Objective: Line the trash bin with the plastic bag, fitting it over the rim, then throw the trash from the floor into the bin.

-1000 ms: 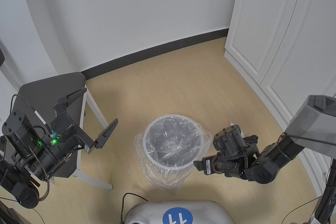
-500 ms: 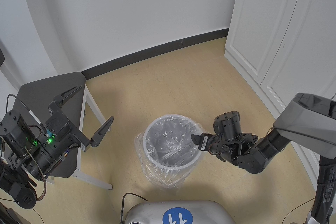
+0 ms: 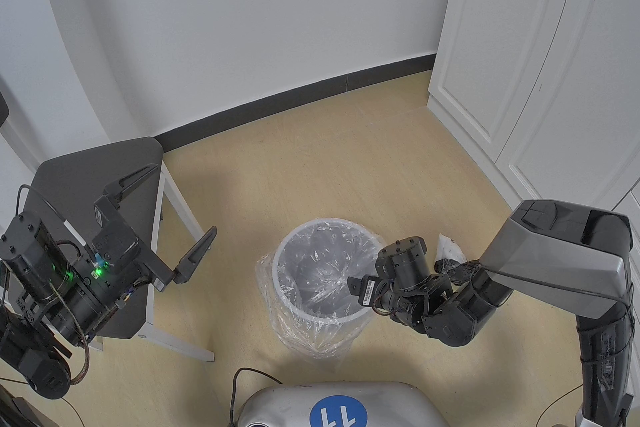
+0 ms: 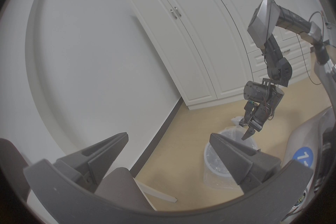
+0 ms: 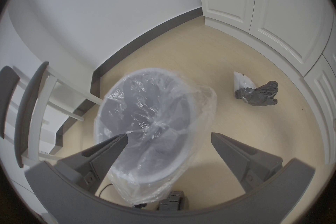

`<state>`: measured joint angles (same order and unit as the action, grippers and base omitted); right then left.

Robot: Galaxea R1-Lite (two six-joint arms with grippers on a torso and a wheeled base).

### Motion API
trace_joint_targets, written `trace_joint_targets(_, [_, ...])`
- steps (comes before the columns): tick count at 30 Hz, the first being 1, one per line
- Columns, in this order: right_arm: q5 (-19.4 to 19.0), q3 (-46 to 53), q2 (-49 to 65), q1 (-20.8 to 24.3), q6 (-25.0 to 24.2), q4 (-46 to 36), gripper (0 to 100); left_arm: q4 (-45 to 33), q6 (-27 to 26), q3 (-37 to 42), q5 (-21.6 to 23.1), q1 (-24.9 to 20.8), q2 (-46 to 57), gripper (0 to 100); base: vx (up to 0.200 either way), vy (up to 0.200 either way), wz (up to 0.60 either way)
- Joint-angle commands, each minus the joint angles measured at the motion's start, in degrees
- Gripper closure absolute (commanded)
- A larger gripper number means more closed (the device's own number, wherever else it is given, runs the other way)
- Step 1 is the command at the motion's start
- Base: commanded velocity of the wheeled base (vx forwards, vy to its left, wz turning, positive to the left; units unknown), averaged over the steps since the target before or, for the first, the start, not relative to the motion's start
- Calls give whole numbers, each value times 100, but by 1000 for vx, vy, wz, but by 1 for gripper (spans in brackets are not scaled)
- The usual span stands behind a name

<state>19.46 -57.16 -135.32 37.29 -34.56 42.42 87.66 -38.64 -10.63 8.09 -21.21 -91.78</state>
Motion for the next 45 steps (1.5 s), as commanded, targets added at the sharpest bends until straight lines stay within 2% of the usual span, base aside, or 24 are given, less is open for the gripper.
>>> trace_joint_targets(1, [-3, 126, -65, 6, 99, -15, 0, 5, -64, 61, -10, -23, 64, 0, 0, 0, 0])
trace_joint_targets(14, [-12, 733, 40, -126, 661, 56, 0, 5, -73, 184, -1, -164, 547, 0, 0, 0, 0])
trace_joint_targets(23, [-74, 1357, 506, -354, 1101, 73, 0, 5, -73, 131, -10, -164, 398, 0, 0, 0, 0])
trace_joint_targets(28, [-82, 1497, 559, -380, 1180, 82, 0, 5, -73, 149, -10, -164, 407, 0, 0, 0, 0])
trace_joint_targets(34, [-293, 1893, 568, -424, 1478, 99, 0, 5, -73, 210, -1, -190, 433, 0, 0, 0, 0])
trace_joint_targets(40, [-311, 1902, 603, -750, 1637, 513, 0, 14, -135, 439, -1, -507, 486, 0, 0, 0, 0])
trace_joint_targets(45, [-320, 1796, 436, -1470, 2067, 548, 0, 5, -196, 536, -1, -595, 565, 0, 0, 0, 0])
